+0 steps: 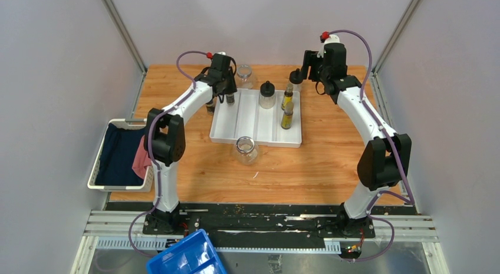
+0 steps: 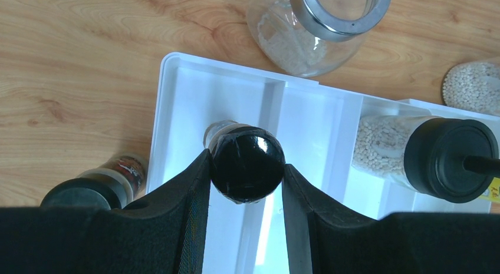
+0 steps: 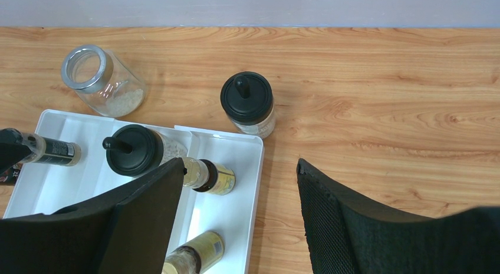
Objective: Organize the condiment bottles
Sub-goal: Place the bottle in the storage box.
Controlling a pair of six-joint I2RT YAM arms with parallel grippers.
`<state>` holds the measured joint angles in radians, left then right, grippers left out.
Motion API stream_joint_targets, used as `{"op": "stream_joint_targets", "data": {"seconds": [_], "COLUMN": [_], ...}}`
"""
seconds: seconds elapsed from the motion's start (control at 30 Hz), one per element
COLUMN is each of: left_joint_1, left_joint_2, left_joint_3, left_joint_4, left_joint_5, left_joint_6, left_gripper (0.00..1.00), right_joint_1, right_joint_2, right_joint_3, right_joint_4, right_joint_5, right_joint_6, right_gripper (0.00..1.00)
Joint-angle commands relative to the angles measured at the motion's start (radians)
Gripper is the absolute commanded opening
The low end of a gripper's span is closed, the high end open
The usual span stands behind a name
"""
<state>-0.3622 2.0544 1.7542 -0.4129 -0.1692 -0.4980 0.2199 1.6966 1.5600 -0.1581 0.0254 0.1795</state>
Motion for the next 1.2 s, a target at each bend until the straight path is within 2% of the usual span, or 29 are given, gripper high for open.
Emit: {"op": "stream_joint_targets", "data": {"seconds": [0.0, 0.5, 0.6, 0.8, 0.93, 1.17], "left_joint_1": [0.008, 0.022, 0.022, 0.022, 0.022, 0.022], "left_joint_2": [0.032, 0.065, 0.071, 0.075, 0.064, 0.050], "left_joint_3": [0.022, 0.051, 0.059, 0.064, 0.049, 0.023], "left_joint_4": [0.001, -0.025, -0.030, -0.042, -0.040, -0.031], "left_joint_5": [-0.022, -0.014, -0.006, 0.005, 0.005, 0.005], "left_joint_6": [0.002, 0.006, 0.007, 0.006, 0.007, 0.008], "left_gripper": [0.00, 0.00, 0.12, 0.25, 0.45, 0.73], "right_joint_1": [0.008, 0.007, 0.007, 0.007, 0.007, 0.007], "right_joint_2": [0.007, 0.029, 0.030, 0.026, 0.021, 0.015], "right_joint_3": [-0.011, -0.014, -0.012, -0.019, -0.025, -0.028], "right_joint_4": [-0.004, 0.003, 0.003, 0.005, 0.007, 0.008], "right_joint_5": [-0.001, -0.002, -0.002, -0.002, -0.005, -0.008], "right_joint_6": [-0.005, -0.007, -0.007, -0.006, -0.005, -0.004], "right_gripper": [0.73, 0.73, 0.73, 0.73, 0.73, 0.73]}}
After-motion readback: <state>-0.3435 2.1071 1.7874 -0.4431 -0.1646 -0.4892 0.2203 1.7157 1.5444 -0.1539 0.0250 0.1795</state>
